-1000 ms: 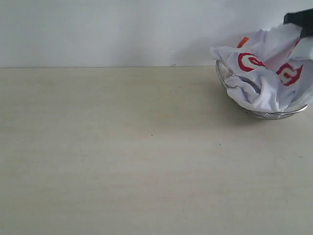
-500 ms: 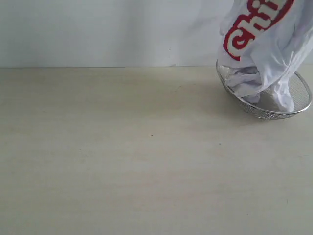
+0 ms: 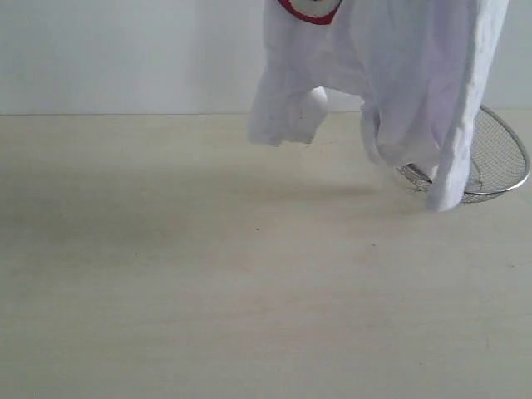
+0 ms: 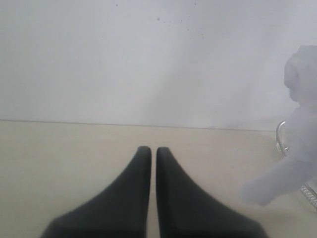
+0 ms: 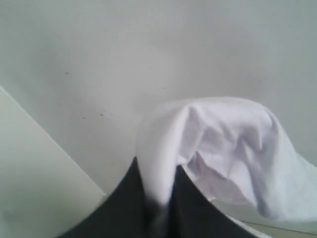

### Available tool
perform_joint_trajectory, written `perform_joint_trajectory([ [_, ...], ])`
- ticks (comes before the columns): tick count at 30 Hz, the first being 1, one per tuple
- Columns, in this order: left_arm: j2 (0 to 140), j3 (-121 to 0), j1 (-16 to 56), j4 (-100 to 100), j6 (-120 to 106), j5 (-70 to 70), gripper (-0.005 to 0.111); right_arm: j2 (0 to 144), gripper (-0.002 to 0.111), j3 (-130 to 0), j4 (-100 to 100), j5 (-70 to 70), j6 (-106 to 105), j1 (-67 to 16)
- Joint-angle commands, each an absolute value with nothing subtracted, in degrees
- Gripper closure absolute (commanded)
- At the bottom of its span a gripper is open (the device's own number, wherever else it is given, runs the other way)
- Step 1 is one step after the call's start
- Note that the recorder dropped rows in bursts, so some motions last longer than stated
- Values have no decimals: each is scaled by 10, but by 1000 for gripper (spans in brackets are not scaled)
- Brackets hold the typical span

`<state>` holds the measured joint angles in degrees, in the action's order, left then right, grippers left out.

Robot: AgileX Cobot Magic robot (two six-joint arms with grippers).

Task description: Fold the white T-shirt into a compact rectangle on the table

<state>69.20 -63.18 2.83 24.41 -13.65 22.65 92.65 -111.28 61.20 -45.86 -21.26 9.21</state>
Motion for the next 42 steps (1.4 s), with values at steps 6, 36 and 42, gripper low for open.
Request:
perform_joint_trajectory([
  [6, 643, -634, 30, 250, -180, 252, 102, 890, 108, -1121, 733, -455, -242, 3],
  [36, 692, -634, 30, 503, -664, 510, 102, 865, 108, -1121, 776, -545, -268, -76],
  [42, 726, -634, 30, 501, -676, 465, 102, 865, 108, -1121, 776, -546, -272, -79],
])
